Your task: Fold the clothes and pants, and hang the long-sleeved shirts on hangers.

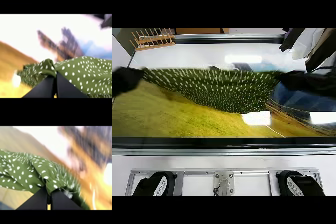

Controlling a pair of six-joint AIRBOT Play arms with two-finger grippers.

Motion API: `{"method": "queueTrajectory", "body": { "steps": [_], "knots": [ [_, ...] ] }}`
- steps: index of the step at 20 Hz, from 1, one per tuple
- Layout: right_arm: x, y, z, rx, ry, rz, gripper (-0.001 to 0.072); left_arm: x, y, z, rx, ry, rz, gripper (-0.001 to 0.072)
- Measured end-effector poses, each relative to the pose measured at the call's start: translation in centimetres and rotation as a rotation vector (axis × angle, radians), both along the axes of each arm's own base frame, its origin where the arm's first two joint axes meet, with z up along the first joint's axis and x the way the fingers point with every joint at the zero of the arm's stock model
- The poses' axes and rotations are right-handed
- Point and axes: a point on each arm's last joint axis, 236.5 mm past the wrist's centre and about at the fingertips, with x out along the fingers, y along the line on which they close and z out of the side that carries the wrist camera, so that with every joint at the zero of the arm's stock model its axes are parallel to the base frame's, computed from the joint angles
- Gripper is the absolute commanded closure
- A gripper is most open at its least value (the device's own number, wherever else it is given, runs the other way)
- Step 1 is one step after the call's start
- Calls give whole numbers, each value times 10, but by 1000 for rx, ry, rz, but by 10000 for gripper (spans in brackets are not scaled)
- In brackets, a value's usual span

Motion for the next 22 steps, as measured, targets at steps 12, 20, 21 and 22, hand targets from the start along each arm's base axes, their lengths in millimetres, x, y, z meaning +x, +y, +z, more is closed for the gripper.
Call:
{"method": "queueTrajectory", "body": {
  "steps": [12,20,21,22],
  "knots": [
    [-94,-16,52,50,54,-137,708,-61,16,118,-13,-324,116,703],
    [18,-21,-120,-50,615,-119,708,139,-14,-97,-130,277,-54,703],
    [37,-21,-142,-55,648,-120,708,159,-21,-124,-133,337,-71,703],
    [55,-22,-161,-57,669,-124,708,178,-28,-150,-134,395,-89,703]
  ]
}}
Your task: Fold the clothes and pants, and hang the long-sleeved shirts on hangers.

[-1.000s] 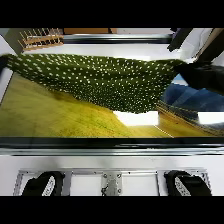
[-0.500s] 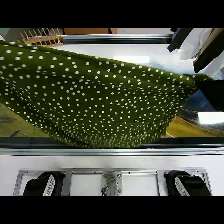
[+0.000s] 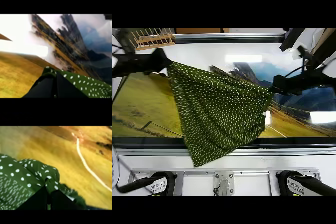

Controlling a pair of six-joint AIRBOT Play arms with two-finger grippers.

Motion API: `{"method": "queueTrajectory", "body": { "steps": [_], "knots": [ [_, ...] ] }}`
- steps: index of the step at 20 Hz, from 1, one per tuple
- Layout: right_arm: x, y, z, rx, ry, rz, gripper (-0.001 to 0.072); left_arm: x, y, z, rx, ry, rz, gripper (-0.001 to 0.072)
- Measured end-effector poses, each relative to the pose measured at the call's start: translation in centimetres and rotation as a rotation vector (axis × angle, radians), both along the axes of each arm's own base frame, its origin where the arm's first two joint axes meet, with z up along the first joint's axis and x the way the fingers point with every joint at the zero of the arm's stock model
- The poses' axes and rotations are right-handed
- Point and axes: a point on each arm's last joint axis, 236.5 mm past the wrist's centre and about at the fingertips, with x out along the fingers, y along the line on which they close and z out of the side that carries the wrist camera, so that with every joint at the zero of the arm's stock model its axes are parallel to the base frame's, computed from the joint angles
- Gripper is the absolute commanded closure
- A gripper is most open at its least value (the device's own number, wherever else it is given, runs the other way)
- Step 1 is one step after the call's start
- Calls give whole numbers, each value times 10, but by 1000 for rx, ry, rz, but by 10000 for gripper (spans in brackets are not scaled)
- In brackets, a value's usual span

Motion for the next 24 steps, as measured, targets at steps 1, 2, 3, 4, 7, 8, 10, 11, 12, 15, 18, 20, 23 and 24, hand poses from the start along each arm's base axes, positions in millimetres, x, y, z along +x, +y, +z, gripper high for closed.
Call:
{"method": "queueTrajectory", "body": {
  "steps": [1,2,3,4,7,8,10,11,12,15,18,20,23,24],
  "knots": [
    [18,-1,-18,-2,10,-6,708,14,-7,-22,-2,47,-22,703],
    [33,-2,-30,-3,14,-15,708,26,-14,-40,-7,82,-40,703],
    [48,-3,-41,-4,8,-26,708,36,-20,-54,-11,110,-55,704],
    [60,-5,-48,-8,-8,-32,708,43,-23,-64,-12,128,-65,704],
    [81,-15,-58,-54,-53,-44,708,49,-26,-81,-13,172,-85,704],
    [82,-21,-62,-89,-56,-42,708,45,-26,-84,-14,187,-91,704],
    [76,-38,-70,-179,-41,-26,708,24,-24,-98,26,234,-98,703],
    [69,-44,-73,-212,-27,-20,708,10,-24,-106,47,257,-101,703],
    [61,-49,-77,-239,-12,-10,709,-5,-25,-115,64,282,-105,704],
    [31,-58,-92,-286,44,15,708,-55,-31,-146,97,352,-118,703],
    [-3,-64,-122,-315,119,32,708,-110,-41,-181,120,422,-143,703],
    [-21,-64,-144,-318,161,35,708,-143,-49,-205,136,467,-167,703],
    [-40,-66,-172,-322,201,35,707,-184,-56,-240,156,526,-192,703],
    [-45,-66,-180,-323,212,34,707,-194,-56,-251,163,539,-192,703]
  ]
}}
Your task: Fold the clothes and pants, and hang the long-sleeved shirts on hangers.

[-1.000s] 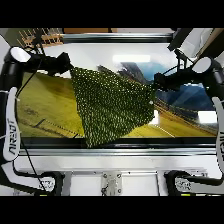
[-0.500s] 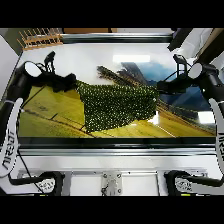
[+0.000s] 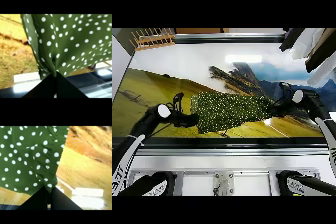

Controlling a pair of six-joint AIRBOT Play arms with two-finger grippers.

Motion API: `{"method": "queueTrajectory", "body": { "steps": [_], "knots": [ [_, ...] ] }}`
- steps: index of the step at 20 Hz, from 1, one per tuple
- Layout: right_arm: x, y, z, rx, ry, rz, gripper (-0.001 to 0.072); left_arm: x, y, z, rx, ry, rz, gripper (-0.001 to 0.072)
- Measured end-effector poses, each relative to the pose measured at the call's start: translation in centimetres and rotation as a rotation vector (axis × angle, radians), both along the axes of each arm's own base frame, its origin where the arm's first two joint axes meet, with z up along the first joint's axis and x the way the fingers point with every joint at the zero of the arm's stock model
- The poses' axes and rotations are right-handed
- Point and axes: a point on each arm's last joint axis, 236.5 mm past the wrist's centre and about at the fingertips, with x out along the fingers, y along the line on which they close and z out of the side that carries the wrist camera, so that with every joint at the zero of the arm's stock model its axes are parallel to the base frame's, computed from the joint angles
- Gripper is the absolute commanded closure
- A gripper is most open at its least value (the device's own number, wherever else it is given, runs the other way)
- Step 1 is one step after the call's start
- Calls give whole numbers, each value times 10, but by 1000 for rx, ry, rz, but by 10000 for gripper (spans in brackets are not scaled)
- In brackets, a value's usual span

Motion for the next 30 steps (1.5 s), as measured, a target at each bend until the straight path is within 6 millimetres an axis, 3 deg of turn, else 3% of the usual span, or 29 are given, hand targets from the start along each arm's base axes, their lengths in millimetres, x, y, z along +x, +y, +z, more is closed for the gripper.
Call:
{"method": "queueTrajectory", "body": {
  "steps": [3,8,9,10,11,12,15,19,20,21,22,23,26,30],
  "knots": [
    [-6,1,-16,4,6,-11,707,-15,-1,-22,-1,8,30,703],
    [-3,7,-27,38,-4,-38,700,-23,-7,-34,-8,-1,44,691],
    [-3,8,-28,42,-5,-41,679,-24,-8,-35,-9,1,41,481],
    [-3,9,-29,47,-4,-44,479,-26,-9,-36,-9,4,39,295],
    [-2,9,-29,49,-7,-45,196,-26,-9,-36,-11,7,40,279],
    [-1,10,-28,54,-8,-49,68,-26,-9,-34,-13,9,40,280],
    [4,7,-12,58,-37,-43,65,-12,-3,-9,-37,-20,57,280],
    [13,-24,34,54,-108,-53,64,8,14,53,-77,-134,95,282],
    [12,-34,40,63,-113,-68,62,10,16,68,-84,-166,99,365],
    [11,-43,43,80,-116,-84,59,10,18,81,-90,-196,99,580],
    [11,-50,43,111,-110,-103,45,9,17,92,-97,-220,94,702],
    [11,-57,40,147,-102,-120,-8,7,14,100,-103,-240,83,703],
    [17,-66,23,283,-83,-169,-8,-2,-5,115,-122,-279,22,703],
    [27,-55,-11,466,-47,-167,-8,-11,-39,114,-149,-267,-38,703]
  ]
}}
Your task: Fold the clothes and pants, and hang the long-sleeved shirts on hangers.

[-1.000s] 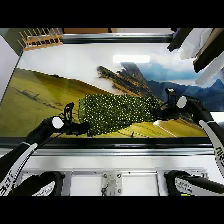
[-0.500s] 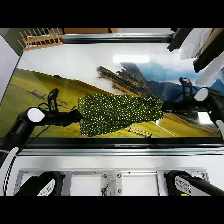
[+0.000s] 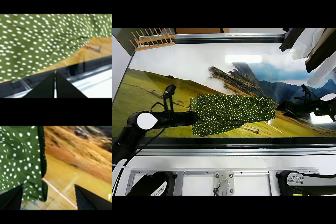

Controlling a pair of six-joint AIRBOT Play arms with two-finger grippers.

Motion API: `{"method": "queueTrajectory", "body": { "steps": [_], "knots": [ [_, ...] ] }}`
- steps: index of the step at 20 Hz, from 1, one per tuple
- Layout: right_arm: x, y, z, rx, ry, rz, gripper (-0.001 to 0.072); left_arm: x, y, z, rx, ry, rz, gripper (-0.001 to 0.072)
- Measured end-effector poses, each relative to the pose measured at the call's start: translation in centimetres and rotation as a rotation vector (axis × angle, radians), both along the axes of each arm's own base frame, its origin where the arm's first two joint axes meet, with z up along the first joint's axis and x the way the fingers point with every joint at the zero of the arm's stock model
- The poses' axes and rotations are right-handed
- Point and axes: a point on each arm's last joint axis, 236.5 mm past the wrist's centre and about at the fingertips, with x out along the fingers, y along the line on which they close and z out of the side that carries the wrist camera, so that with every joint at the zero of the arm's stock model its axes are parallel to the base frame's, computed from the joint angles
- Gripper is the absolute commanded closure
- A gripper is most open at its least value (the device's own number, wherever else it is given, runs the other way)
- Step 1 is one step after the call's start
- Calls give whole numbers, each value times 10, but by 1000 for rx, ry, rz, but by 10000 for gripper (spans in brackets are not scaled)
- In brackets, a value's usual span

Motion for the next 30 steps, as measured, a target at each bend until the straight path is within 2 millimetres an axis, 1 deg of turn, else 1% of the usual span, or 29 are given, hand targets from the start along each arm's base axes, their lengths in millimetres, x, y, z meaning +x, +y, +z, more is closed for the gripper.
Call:
{"method": "queueTrajectory", "body": {
  "steps": [4,8,11,12,13,15,16,18,20,21,22,23,24,25,26,27,28,29,30],
  "knots": [
    [4,28,-24,91,23,80,-8,-6,-23,-13,-9,46,-23,703],
    [12,74,-31,189,33,146,-7,-11,-36,-23,-9,79,-40,703],
    [17,107,-35,225,37,199,-2,-13,-40,-22,-12,77,-48,703],
    [18,118,-36,232,36,218,18,-13,-40,-20,-16,71,-47,703],
    [20,126,-37,231,33,231,129,-13,-41,-17,-19,62,-46,703],
    [24,139,-44,209,18,250,578,-14,-41,-12,-25,46,-47,703],
    [24,143,-47,197,16,261,705,-13,-41,-9,-28,38,-47,703],
    [29,149,-47,183,-5,268,707,-14,-41,-6,-31,29,-47,703],
    [36,149,-37,171,-42,261,707,-14,-41,-4,-33,25,-48,703],
    [45,142,-27,152,-76,242,707,-14,-41,-4,-34,23,-48,702],
    [57,129,-14,119,-117,205,707,-14,-41,-4,-34,23,-47,703],
    [70,113,2,81,-159,162,707,-14,-41,-3,-35,21,-47,702],
    [85,88,22,31,-215,99,708,-14,-41,-3,-34,20,-47,702],
    [98,57,46,-22,-273,21,707,-13,-41,-3,-35,19,-46,703],
    [106,24,67,-73,-320,-61,708,-13,-41,-3,-35,18,-46,703],
    [110,-14,89,-124,-362,-160,708,-13,-41,-3,-35,18,-46,703],
    [108,-52,109,-170,-393,-253,709,-13,-40,-3,-33,17,-46,703],
    [100,-91,126,-218,-412,-353,708,-13,-40,-3,-32,16,-46,703],
    [87,-126,139,-263,-420,-442,709,-13,-40,-3,-32,16,-46,703]
  ]
}}
